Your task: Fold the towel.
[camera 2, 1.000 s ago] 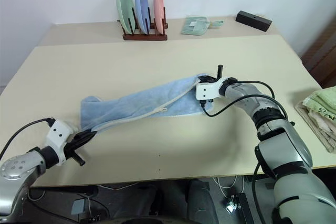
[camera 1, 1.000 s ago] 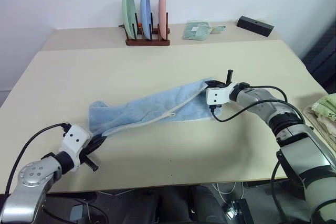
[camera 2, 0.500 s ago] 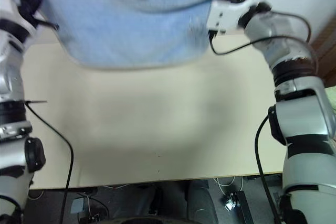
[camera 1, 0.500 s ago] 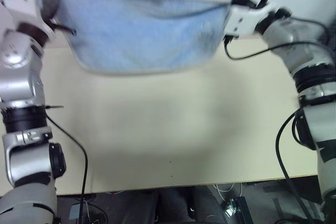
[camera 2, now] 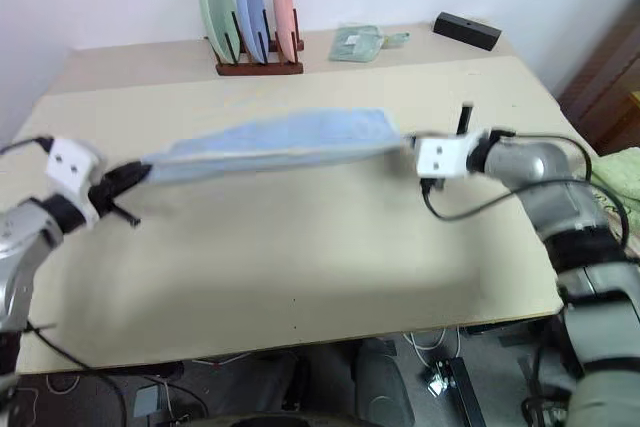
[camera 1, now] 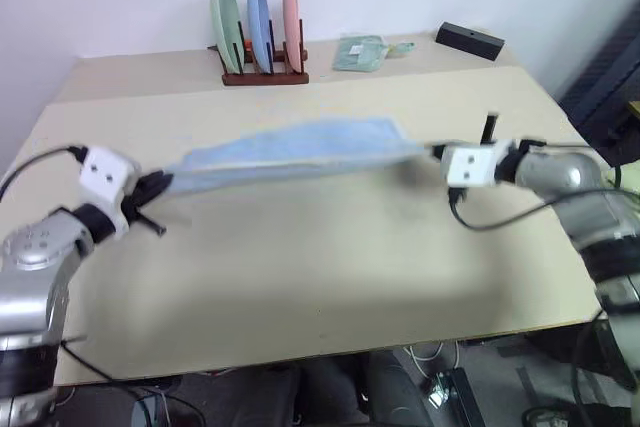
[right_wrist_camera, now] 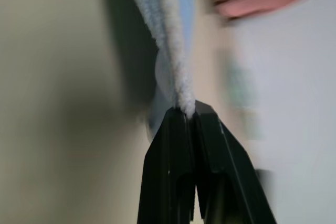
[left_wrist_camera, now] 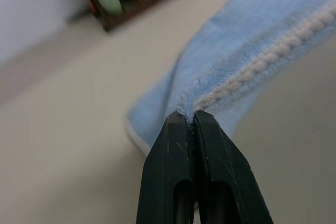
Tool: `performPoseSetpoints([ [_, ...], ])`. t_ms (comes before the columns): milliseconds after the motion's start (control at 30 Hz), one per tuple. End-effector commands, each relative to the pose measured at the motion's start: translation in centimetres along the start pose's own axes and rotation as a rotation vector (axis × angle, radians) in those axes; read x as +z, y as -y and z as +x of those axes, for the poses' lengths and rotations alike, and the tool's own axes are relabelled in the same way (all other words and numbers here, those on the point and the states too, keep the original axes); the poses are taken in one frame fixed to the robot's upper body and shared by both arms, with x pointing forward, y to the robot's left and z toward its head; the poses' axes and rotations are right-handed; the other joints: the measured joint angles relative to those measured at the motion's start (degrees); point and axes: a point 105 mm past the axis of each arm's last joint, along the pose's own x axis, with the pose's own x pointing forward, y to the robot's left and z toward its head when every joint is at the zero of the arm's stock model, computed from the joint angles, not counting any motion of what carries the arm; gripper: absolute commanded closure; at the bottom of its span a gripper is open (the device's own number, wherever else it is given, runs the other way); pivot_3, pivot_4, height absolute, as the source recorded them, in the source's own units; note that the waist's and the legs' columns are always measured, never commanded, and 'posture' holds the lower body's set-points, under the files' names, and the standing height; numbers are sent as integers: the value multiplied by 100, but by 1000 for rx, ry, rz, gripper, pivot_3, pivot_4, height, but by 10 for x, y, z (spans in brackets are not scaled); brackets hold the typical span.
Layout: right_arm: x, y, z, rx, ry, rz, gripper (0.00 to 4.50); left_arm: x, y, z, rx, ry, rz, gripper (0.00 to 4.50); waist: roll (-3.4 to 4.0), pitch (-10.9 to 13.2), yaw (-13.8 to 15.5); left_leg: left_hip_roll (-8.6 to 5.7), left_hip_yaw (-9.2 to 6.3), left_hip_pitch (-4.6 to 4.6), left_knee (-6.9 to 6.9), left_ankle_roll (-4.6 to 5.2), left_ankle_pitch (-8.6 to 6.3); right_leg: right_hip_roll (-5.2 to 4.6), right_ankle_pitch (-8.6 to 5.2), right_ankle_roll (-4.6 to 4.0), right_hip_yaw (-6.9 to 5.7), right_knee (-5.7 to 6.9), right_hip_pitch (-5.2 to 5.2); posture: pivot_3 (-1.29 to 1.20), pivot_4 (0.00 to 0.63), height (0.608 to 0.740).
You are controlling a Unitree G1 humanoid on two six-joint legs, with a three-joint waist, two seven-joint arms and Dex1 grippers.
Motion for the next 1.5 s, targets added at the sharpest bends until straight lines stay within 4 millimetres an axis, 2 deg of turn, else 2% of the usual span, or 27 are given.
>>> performPoseSetpoints([
  [33, 16, 3, -26, 37, 31, 58, 4425, 2, 16, -16, -74, -13, 11, 4500, 0, 0, 96, 0, 1, 1, 1, 0, 0, 0, 1, -1, 0, -2, 2, 0, 150, 737],
  [167, 17, -31, -52, 225, 2, 189, 4425, -19, 38, -40, -187, -121, -49, 4500, -1, 0, 199, 3, -1, 17, 2, 7, -5, -1, 2, -4, -4, -10, 26, 0, 150, 737],
  [233, 18, -37, -59, 267, -9, 223, 4425, -24, 44, -49, -230, -154, -81, 4500, -2, -1, 244, 3, 1, 22, 3, 9, -6, -1, 2, -4, -4, -15, 33, 0, 150, 737],
  [333, 21, -33, -58, 248, 0, 227, 4425, -29, 48, -56, -265, -189, -66, 4500, -1, 0, 260, 4, 4, 37, 4, 31, -19, -3, 2, -5, -4, -15, 51, 0, 150, 737],
  [500, 15, -10, -43, 159, -7, 161, 4425, -28, 21, -41, -132, -164, -35, 4500, 0, 3, 260, 18, -1, 94, -4, 37, -26, 4, 2, -6, -23, -50, 120, 0, 150, 737],
  [633, -1, 29, -7, 23, -27, 91, 4425, -17, -16, -9, 5, -94, 27, 4500, -8, 6, 256, 20, 3, 100, -2, 13, -12, 7, 8, -10, -28, -64, 129, 0, 150, 737],
  [700, -2, 37, 9, 13, -12, 93, 4425, -15, -23, 3, 18, -77, 28, 4500, -8, 6, 249, 21, 1, 93, -5, 8, -9, 8, 15, -16, -30, -66, 119, 0, 150, 737],
  [967, -6, 48, 52, 15, -16, 67, 4425, -19, -28, 34, 3, -89, 54, 4500, -9, 7, 172, 20, 2, 69, -25, 14, -13, 9, 15, -16, -36, -82, 92, 0, 150, 737],
  [1233, -8, 45, 66, 2, -26, 74, 4425, -28, -27, 44, 9, -109, -15, 4500, -8, 6, 82, 21, 1, 73, -23, 11, -11, 11, 15, -16, -36, -72, 90, 0, 150, 737],
  [1267, -8, 47, 66, -18, -26, 87, 4484, -29, -27, 44, 9, -108, -43, 4210, -8, 7, 76, 21, 2, 73, -23, 11, -11, 11, 15, -16, -35, -71, 88, 0, 150, 737],
  [1333, -10, 53, 66, -56, -33, 100, 3891, -31, -26, 43, 13, -105, -88, 3540, -7, 7, 78, 21, 2, 72, -23, 11, -11, 12, 15, -16, -34, -68, 86, 0, 150, 737],
  [1367, -10, 54, 66, -68, -37, 97, 3577, -31, -27, 42, 15, -105, -97, 3062, -7, 7, 80, 21, 2, 72, -23, 11, -11, 12, 15, -16, -34, -67, 85, 0, 150, 737],
  [1500, -16, 66, 60, -155, -82, 37, 1605, -37, -35, 39, 84, -125, -85, 1085, -7, 7, 84, 21, 2, 72, -23, 10, -11, 12, 15, -16, -34, -64, 84, 0, 150, 737],
])
